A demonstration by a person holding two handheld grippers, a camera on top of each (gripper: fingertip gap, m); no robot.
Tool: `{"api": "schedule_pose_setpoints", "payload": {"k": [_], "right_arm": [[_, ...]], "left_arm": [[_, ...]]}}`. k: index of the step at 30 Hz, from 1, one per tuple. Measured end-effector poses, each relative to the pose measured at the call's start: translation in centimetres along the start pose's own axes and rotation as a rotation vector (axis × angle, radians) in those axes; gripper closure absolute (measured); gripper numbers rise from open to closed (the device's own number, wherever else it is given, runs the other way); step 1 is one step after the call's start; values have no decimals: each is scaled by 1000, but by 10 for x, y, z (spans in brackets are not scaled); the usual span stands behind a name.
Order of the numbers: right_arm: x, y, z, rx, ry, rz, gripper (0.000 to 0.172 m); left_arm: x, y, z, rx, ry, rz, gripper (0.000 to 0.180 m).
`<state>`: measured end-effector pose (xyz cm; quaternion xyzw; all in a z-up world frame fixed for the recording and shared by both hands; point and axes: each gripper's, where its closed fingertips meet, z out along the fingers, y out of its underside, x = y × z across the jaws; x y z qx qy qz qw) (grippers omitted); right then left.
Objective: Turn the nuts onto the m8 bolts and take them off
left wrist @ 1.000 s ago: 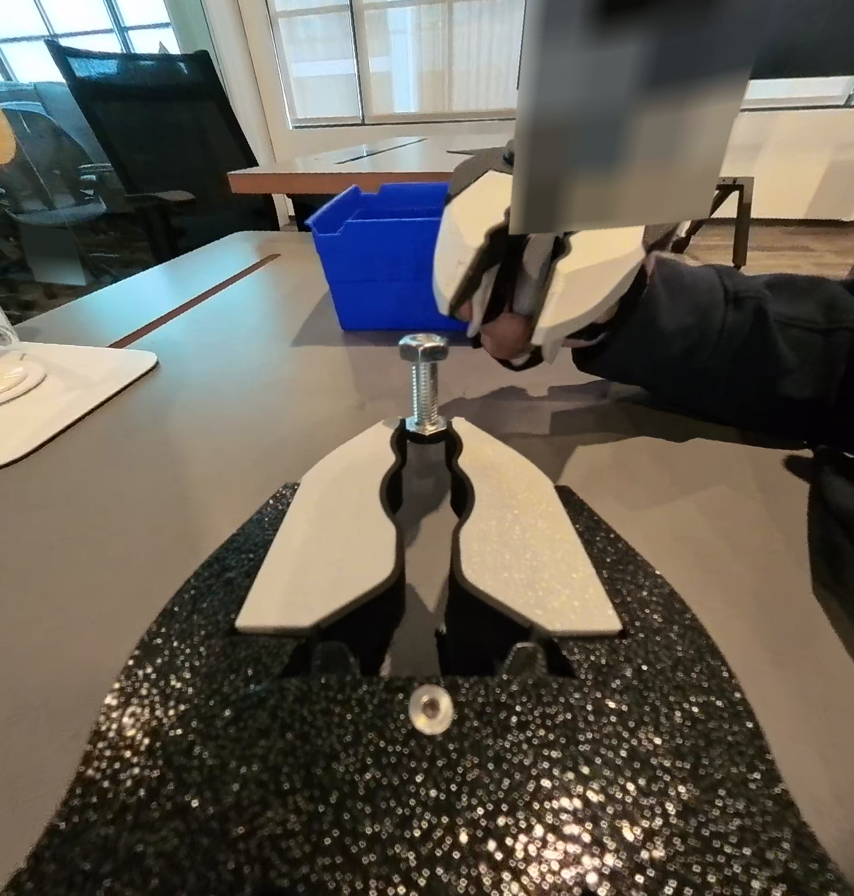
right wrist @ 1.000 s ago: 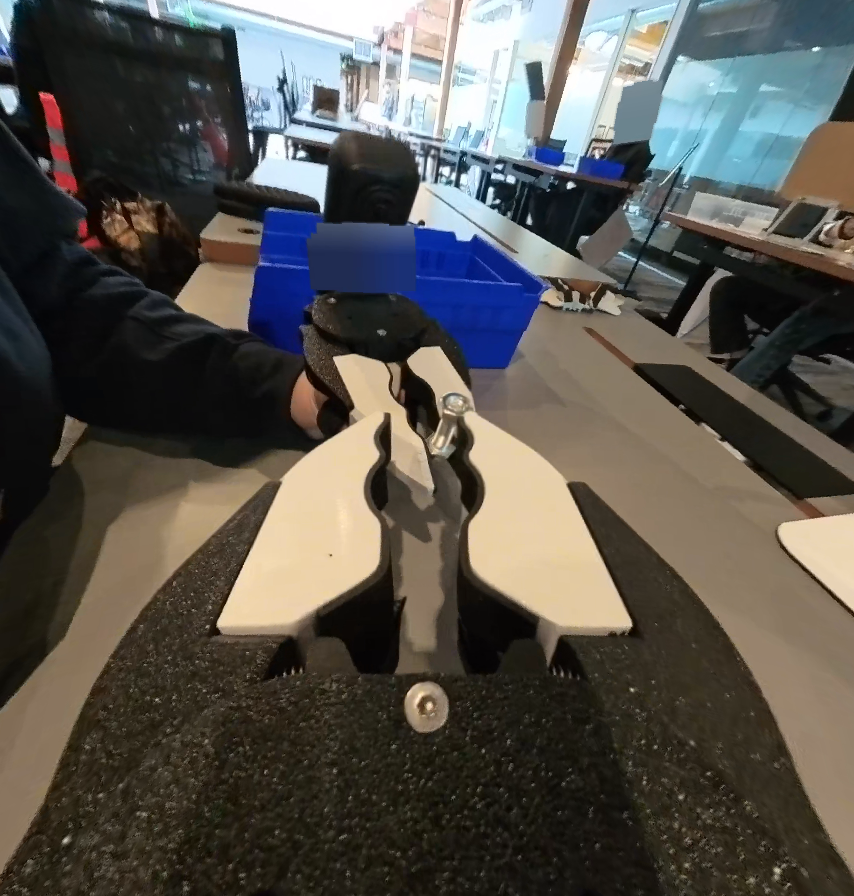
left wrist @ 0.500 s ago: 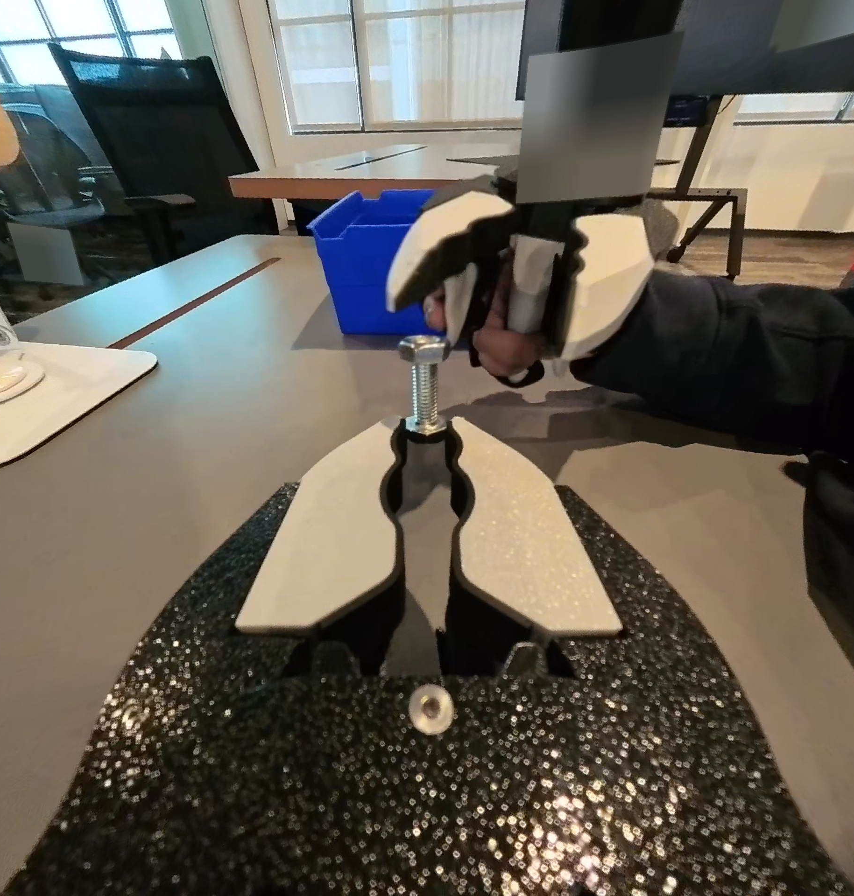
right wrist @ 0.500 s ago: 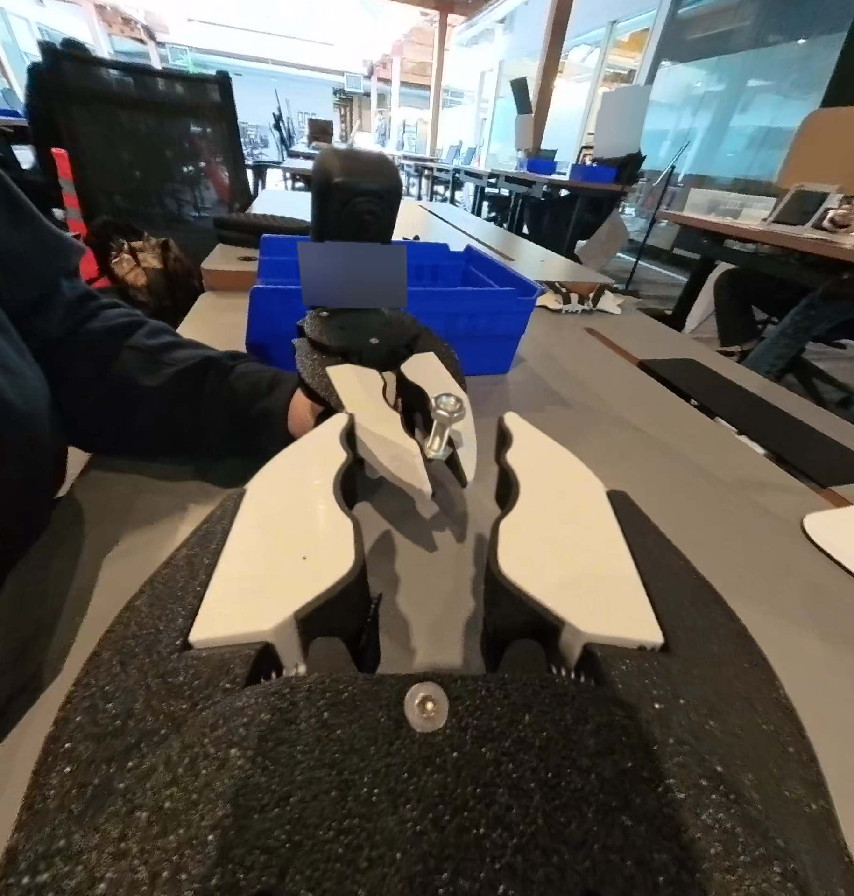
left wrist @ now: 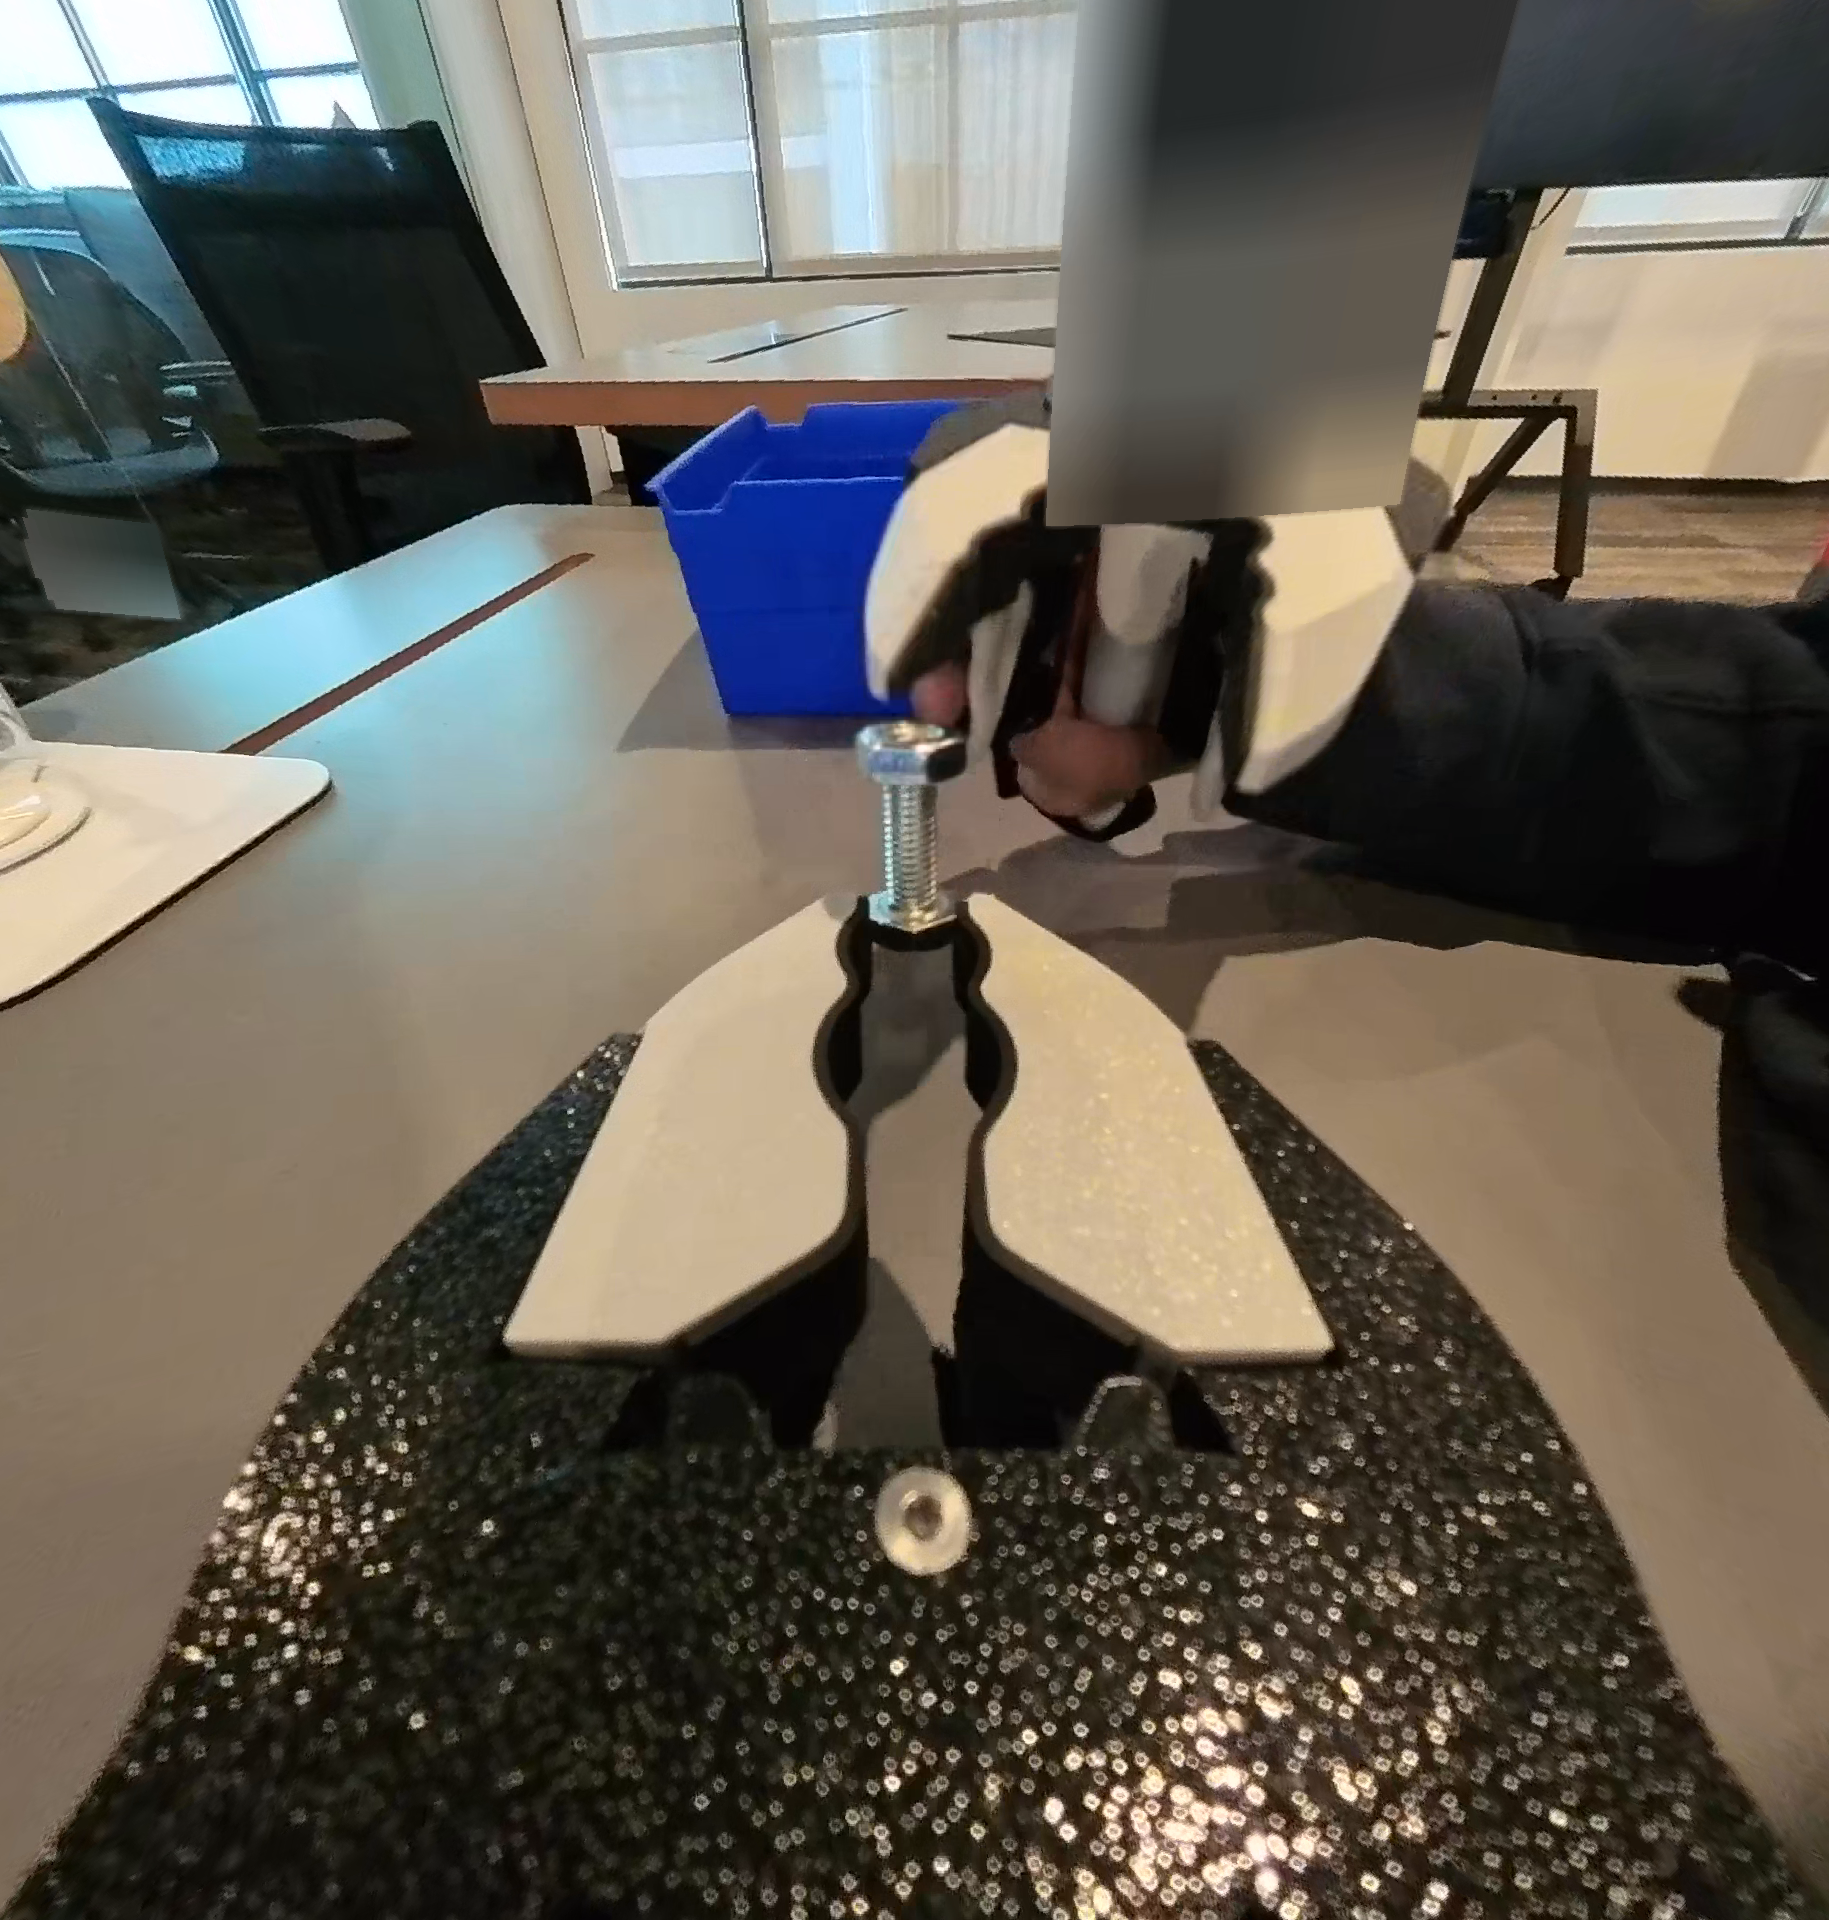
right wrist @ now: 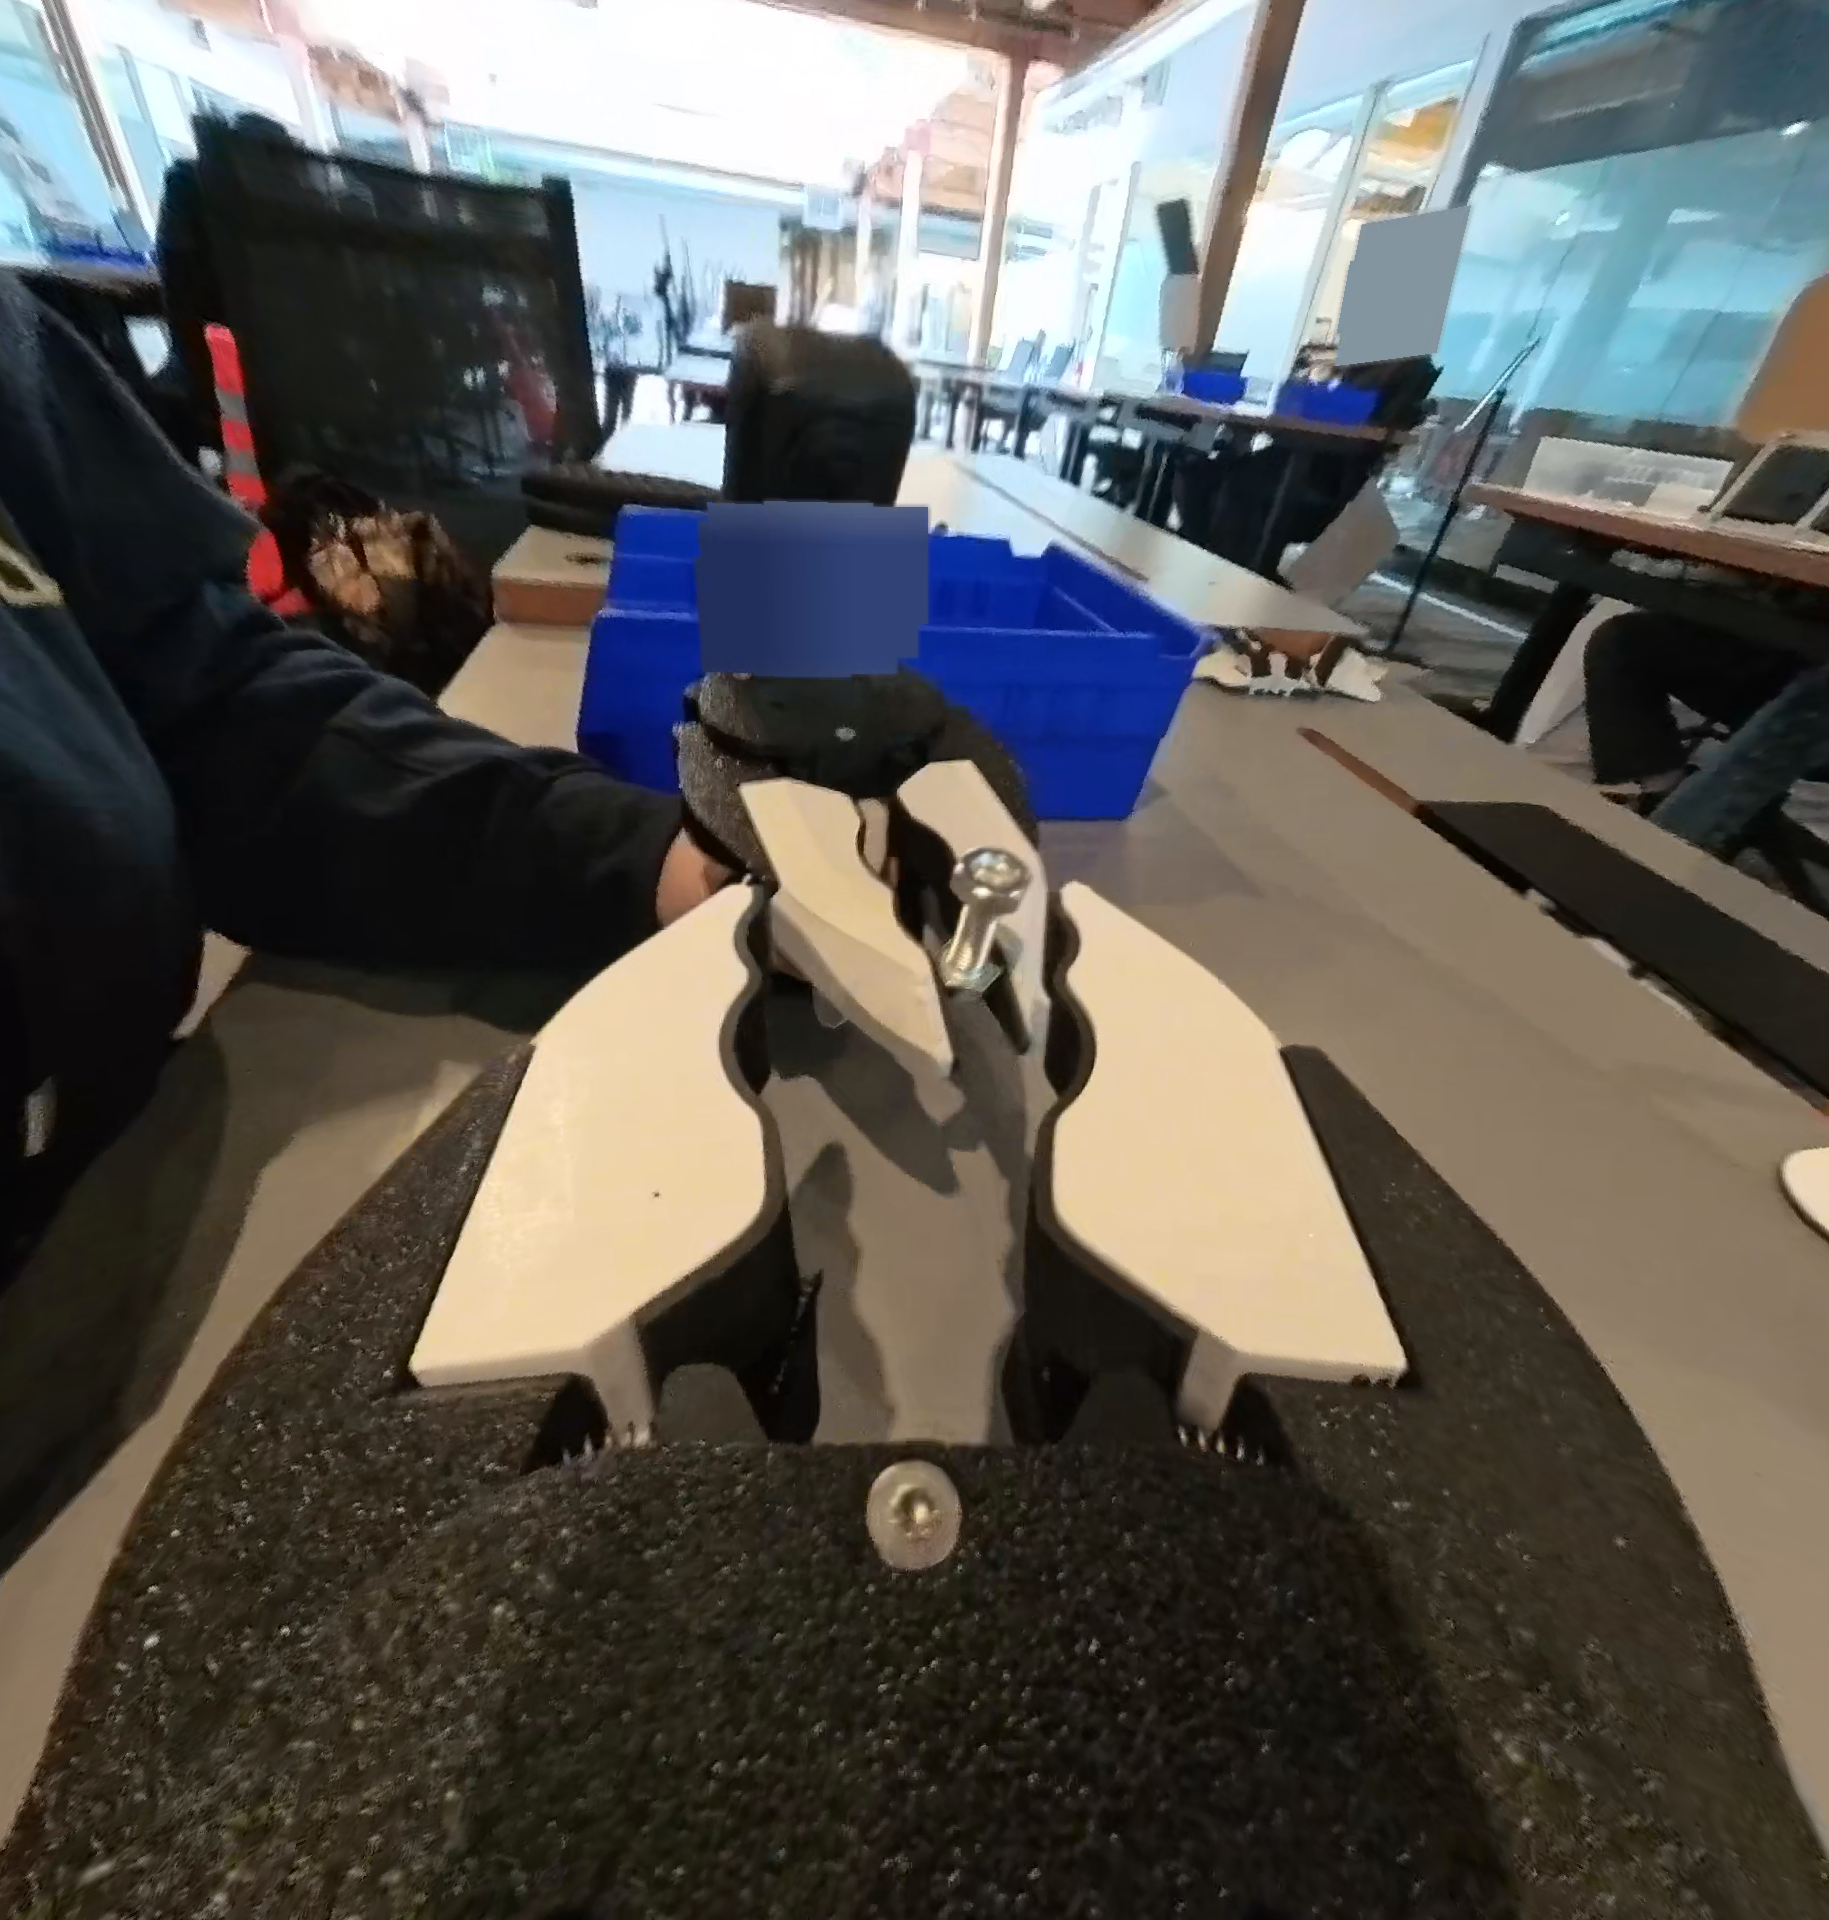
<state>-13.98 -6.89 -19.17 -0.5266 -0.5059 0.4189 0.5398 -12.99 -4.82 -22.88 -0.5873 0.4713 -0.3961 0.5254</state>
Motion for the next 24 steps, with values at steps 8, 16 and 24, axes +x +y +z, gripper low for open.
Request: {"api": "schedule_pose_setpoints", "payload": {"k": [8,16,24], "right_arm": [[-6,4,24,3,19,-56,98],[-7,2,-4,1,-74,15,117],[-15,9,21,-24,-64,-58,100]], "left_arm": [[7,5,5,-42,23,48,166],[4,0,1,-2,17,15,166],[10,7,6,-52,33,63,166]]}}
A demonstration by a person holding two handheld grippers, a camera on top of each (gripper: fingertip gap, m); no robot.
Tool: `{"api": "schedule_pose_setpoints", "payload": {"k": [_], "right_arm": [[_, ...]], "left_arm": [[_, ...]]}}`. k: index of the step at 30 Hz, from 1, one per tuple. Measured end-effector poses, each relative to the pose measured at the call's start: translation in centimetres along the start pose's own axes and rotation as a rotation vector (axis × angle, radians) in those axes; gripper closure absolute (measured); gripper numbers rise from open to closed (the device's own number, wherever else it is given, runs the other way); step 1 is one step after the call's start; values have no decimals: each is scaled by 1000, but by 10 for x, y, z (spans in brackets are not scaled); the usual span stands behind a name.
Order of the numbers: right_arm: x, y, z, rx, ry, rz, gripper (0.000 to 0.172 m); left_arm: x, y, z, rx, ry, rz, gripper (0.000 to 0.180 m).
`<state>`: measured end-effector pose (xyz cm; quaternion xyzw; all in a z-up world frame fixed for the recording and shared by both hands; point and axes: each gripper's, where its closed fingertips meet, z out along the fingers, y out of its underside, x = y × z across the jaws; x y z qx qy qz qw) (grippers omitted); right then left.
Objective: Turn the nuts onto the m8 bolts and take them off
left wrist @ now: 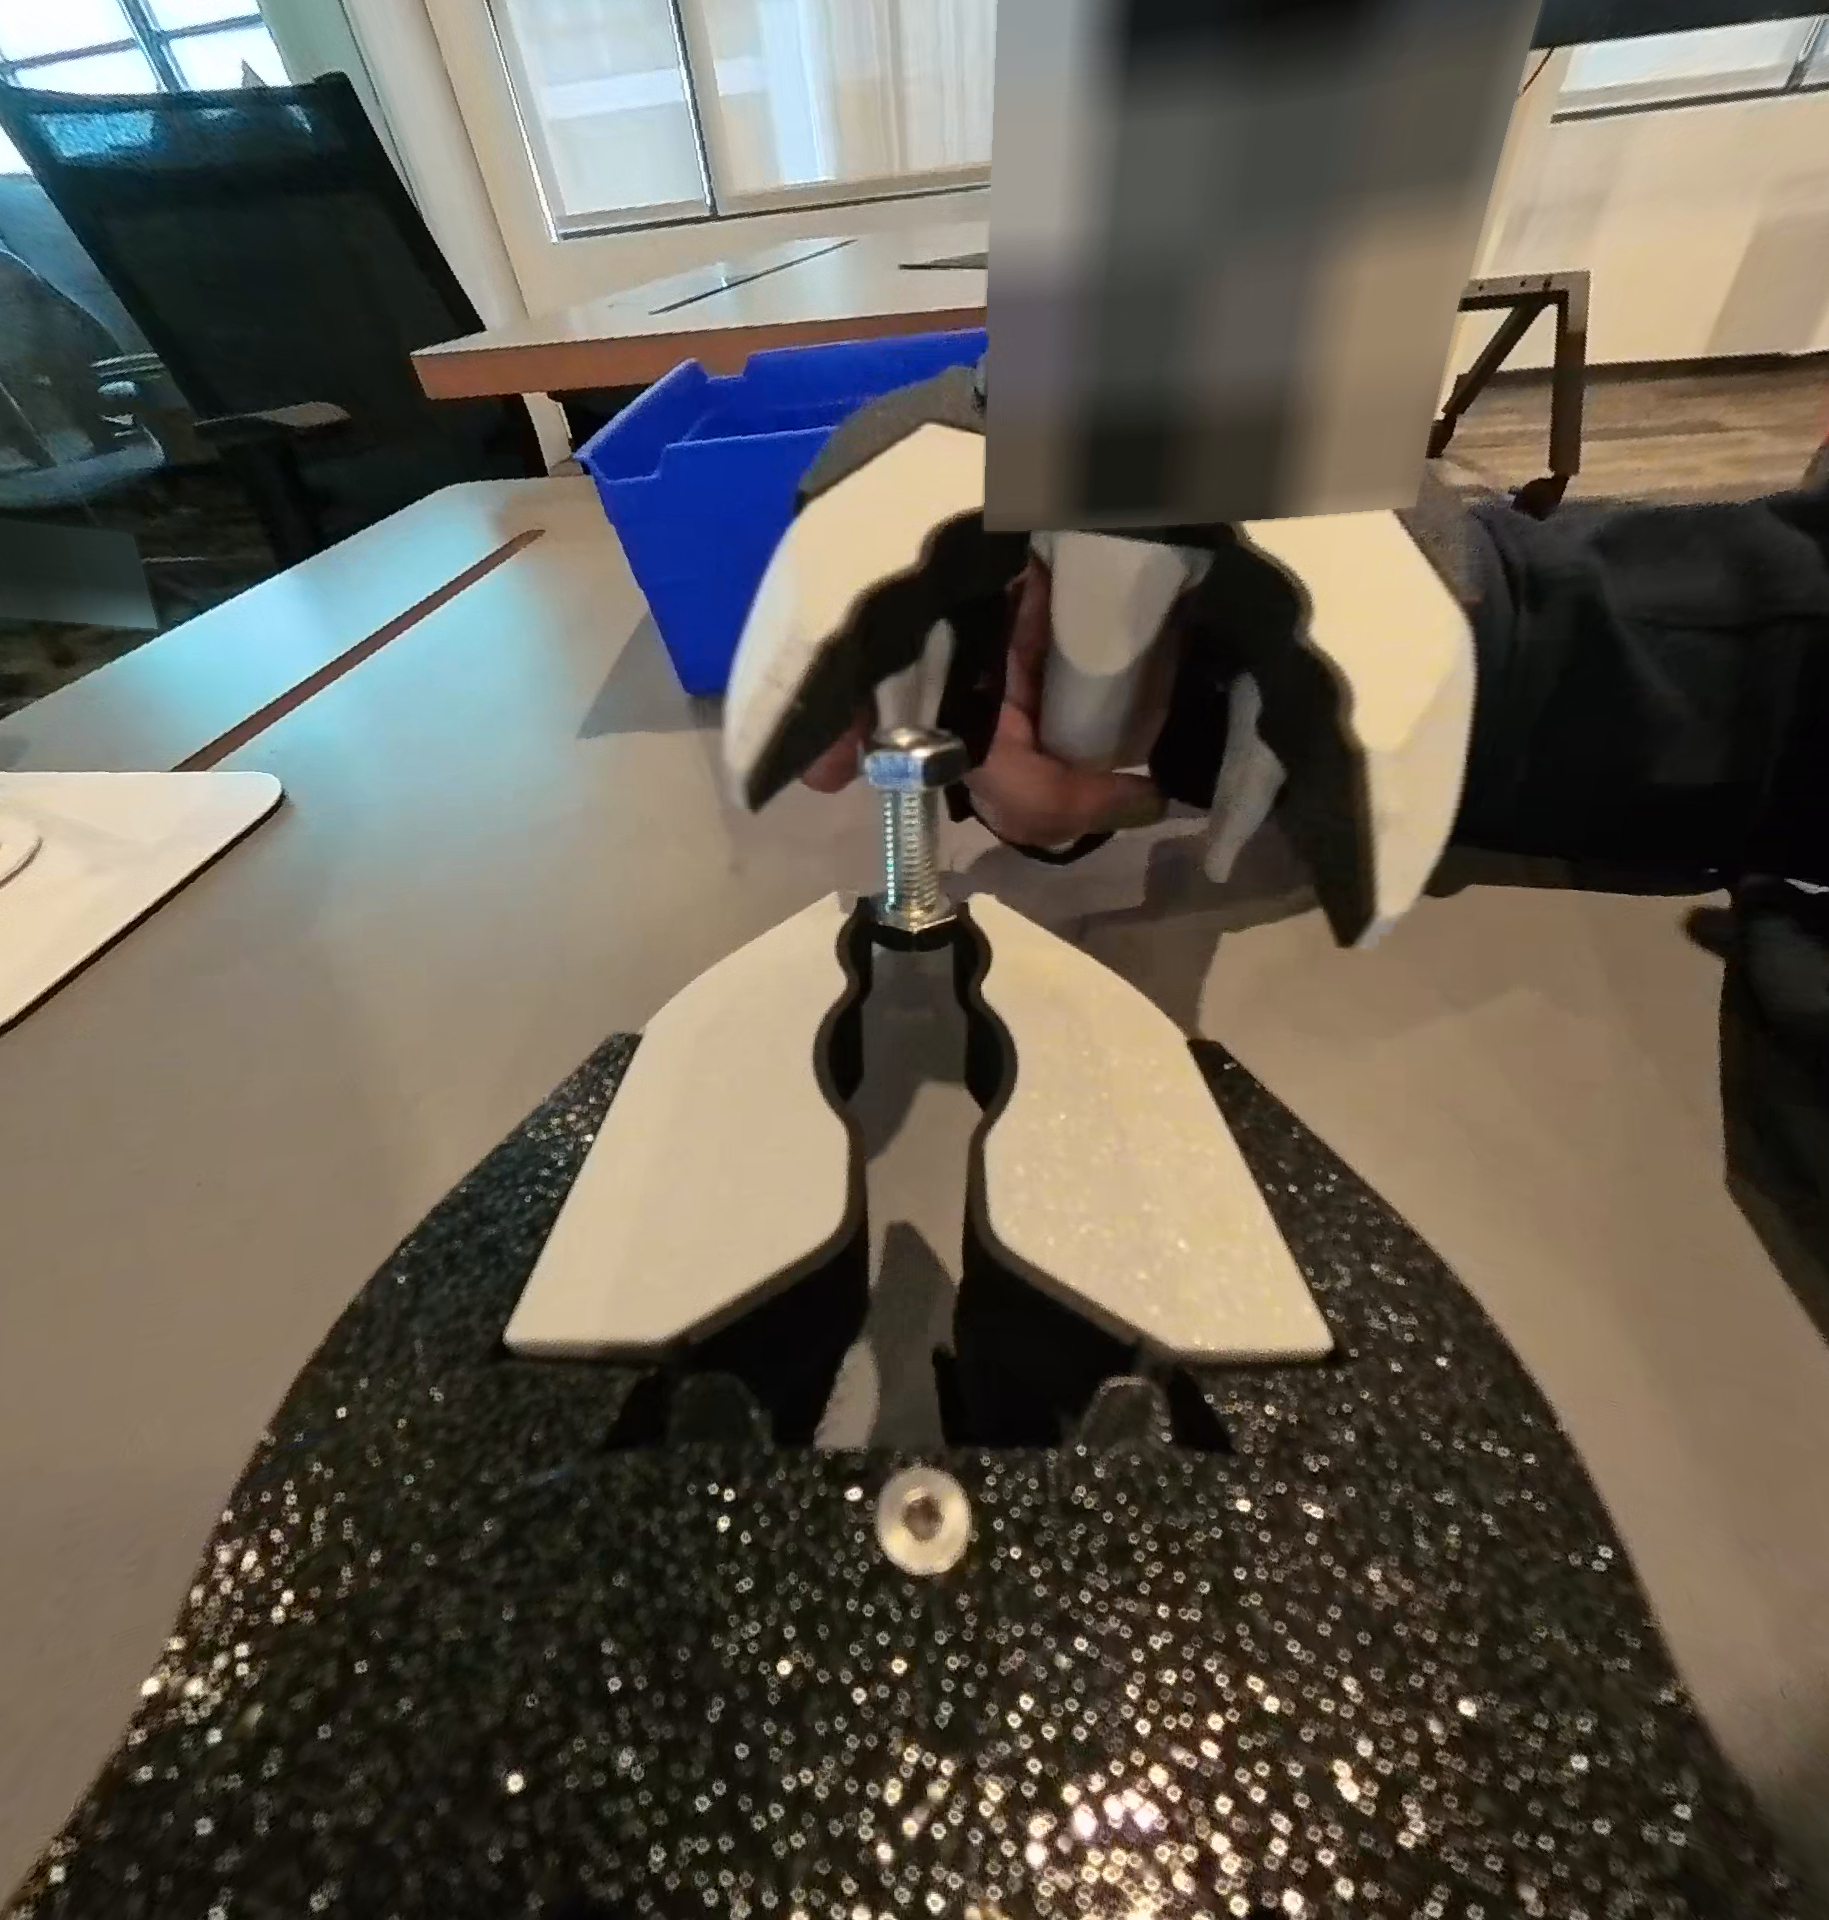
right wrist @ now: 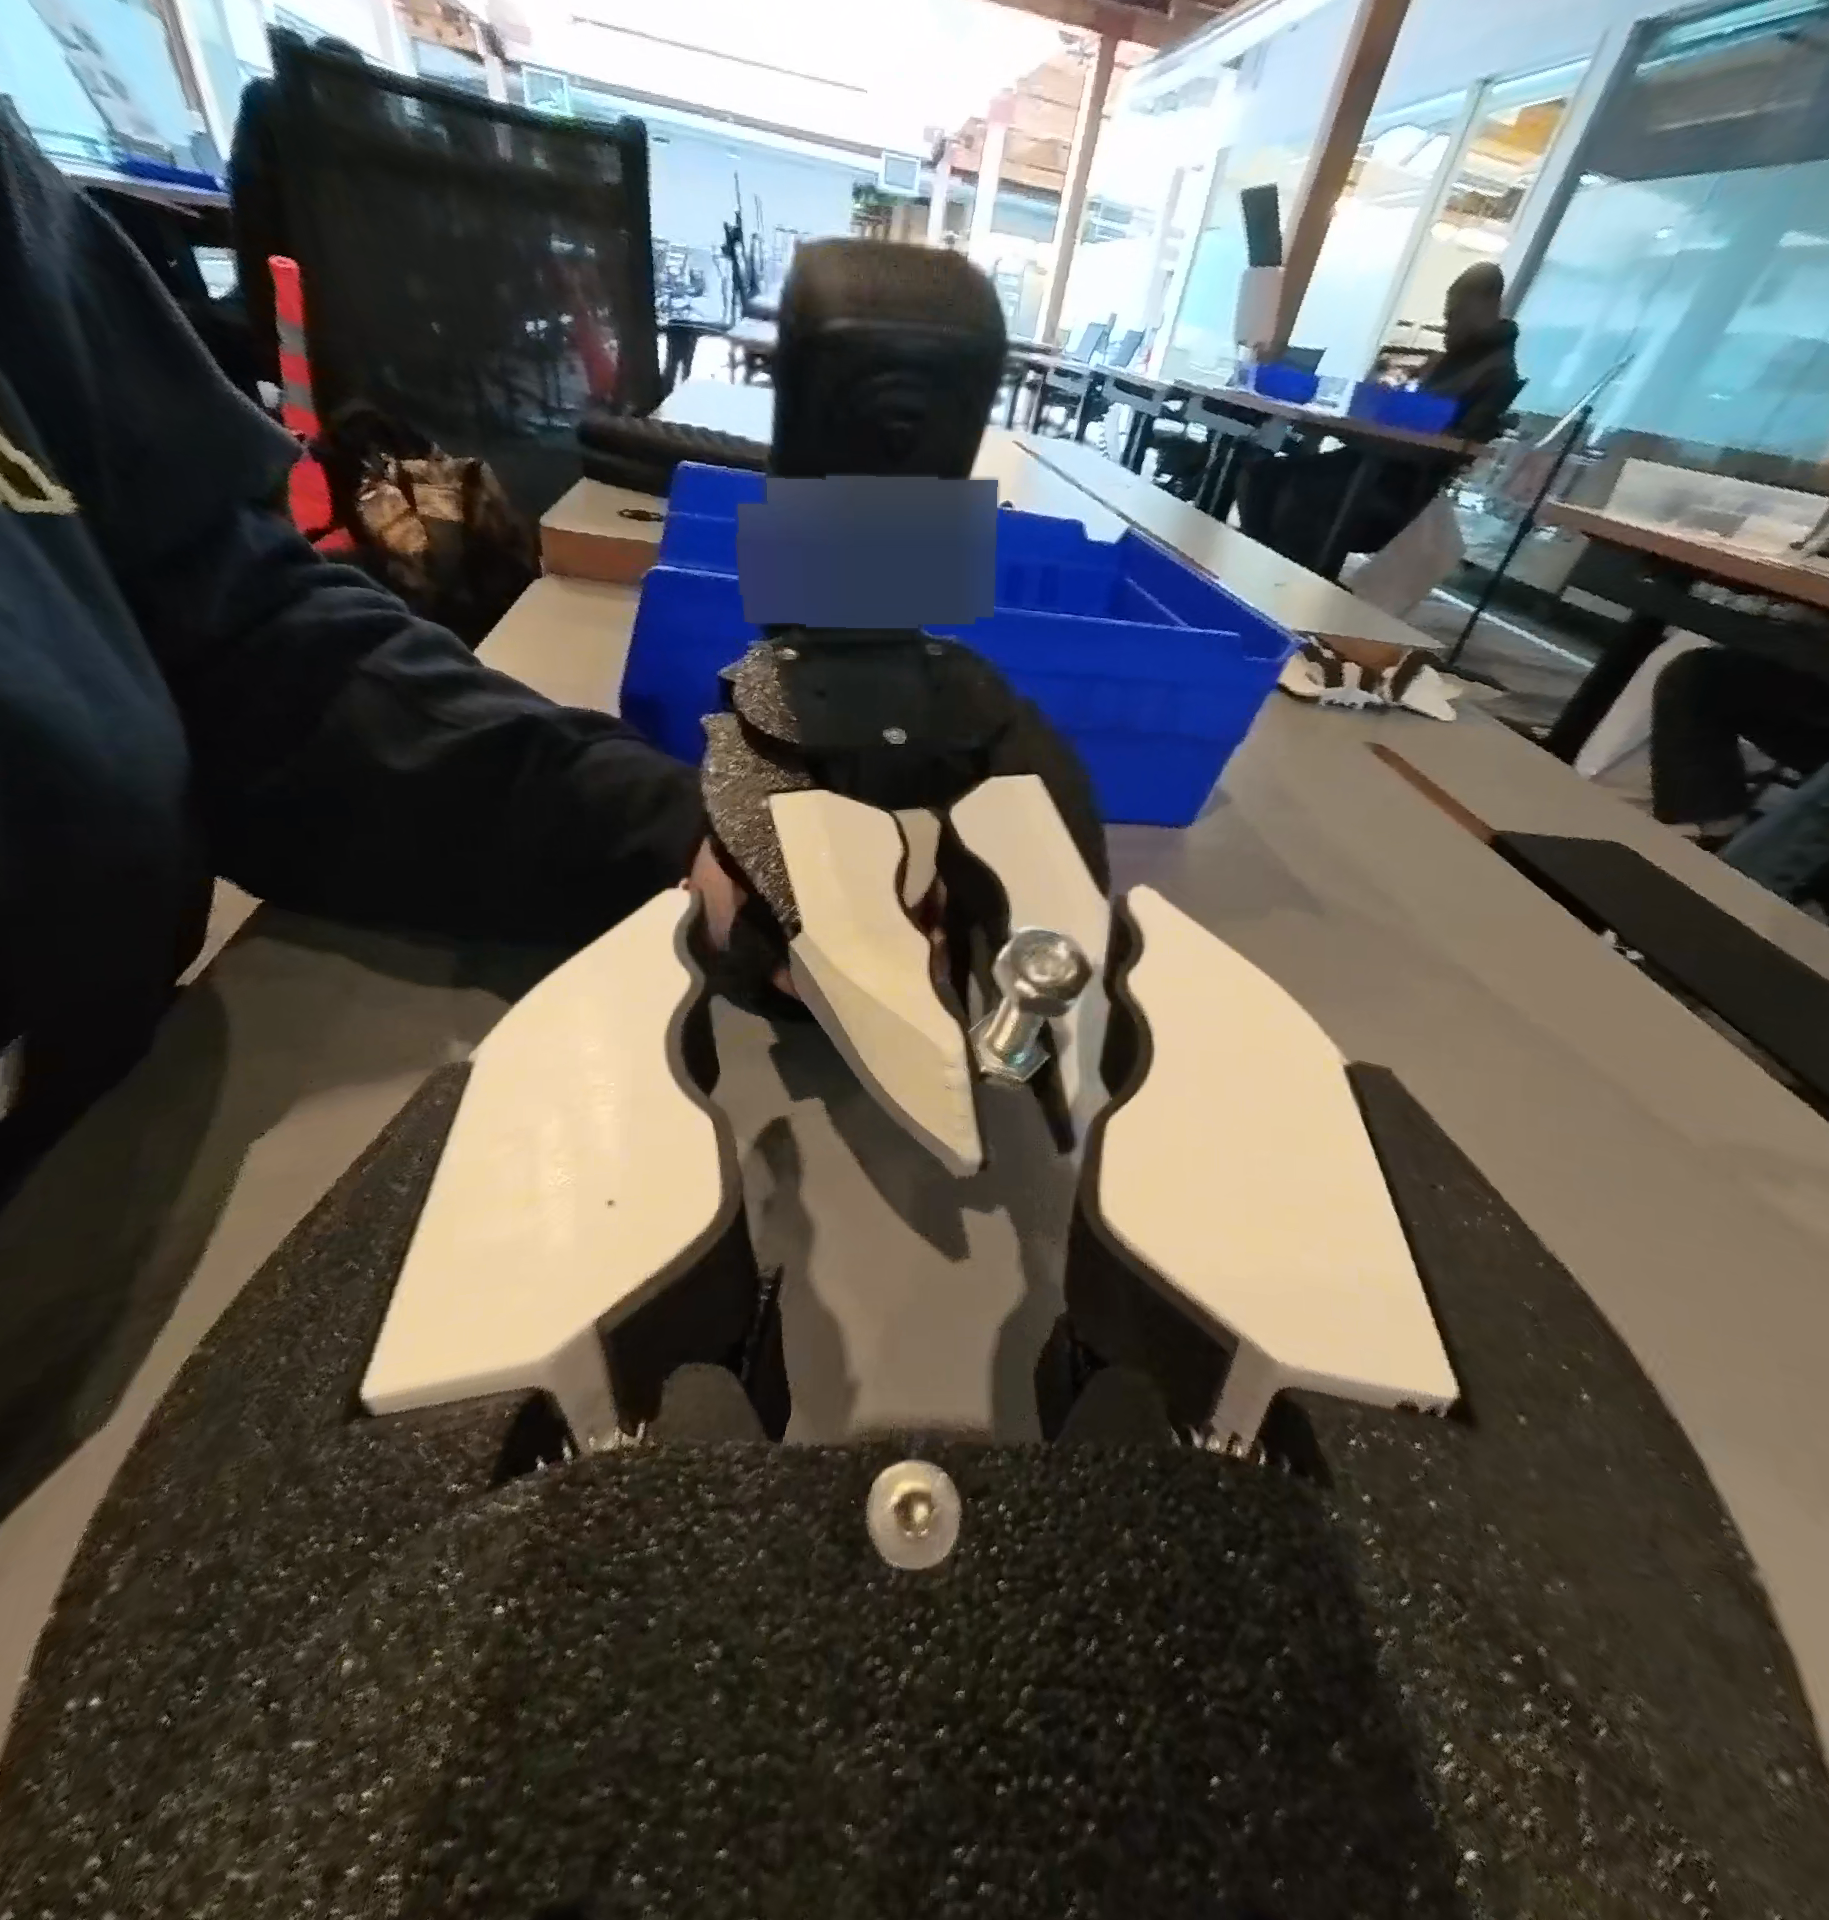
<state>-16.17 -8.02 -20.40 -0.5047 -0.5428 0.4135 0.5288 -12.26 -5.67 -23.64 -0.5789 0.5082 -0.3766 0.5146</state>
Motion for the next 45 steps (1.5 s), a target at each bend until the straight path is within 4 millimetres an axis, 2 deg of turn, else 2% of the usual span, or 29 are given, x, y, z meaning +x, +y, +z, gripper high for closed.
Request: {"api": "schedule_pose_setpoints", "payload": {"k": [3,5,7,9,11,15,17,19,21,25,32,34,38,39,41,45], "right_arm": [[-3,4,-13,-28,-40,19,105],[-8,3,-25,-28,-98,62,117],[-1,-3,-28,17,-64,65,114],[8,-7,-23,43,10,28,102],[9,-5,-14,32,36,7,99],[0,-2,1,10,7,-16,97],[-2,6,-3,-38,-10,-20,101],[-4,6,-16,-42,-50,25,107],[-9,5,-29,-30,-116,82,123],[6,-5,-22,35,7,22,105],[0,-1,5,17,38,-63,97],[-2,5,2,-20,15,-59,99],[-8,5,-30,-23,-96,52,116],[-8,2,-35,3,-112,93,115],[-1,-3,-33,42,-66,79,109],[3,-3,-11,45,10,7,96]], "left_arm": [[-2,-3,-2,23,-7,-15,166],[-4,-4,-4,34,-11,-24,166],[-4,-4,-4,34,-9,-33,166],[-3,-3,-2,23,-7,-23,166],[-1,-1,0,4,-3,-7,166],[1,1,1,-11,-1,9,166],[0,-1,0,3,-3,-1,166],[-1,-3,-2,19,-5,-10,166],[-3,-4,-3,30,-10,-22,166],[-2,-3,-2,21,-4,-22,166],[2,0,1,-5,7,4,166],[1,-2,-1,9,6,-7,166],[-3,-5,-4,42,-1,-33,166],[-3,-6,-4,46,-1,-41,166],[-3,-5,-4,40,3,-41,166],[2,-1,0,6,16,-5,166]]}}
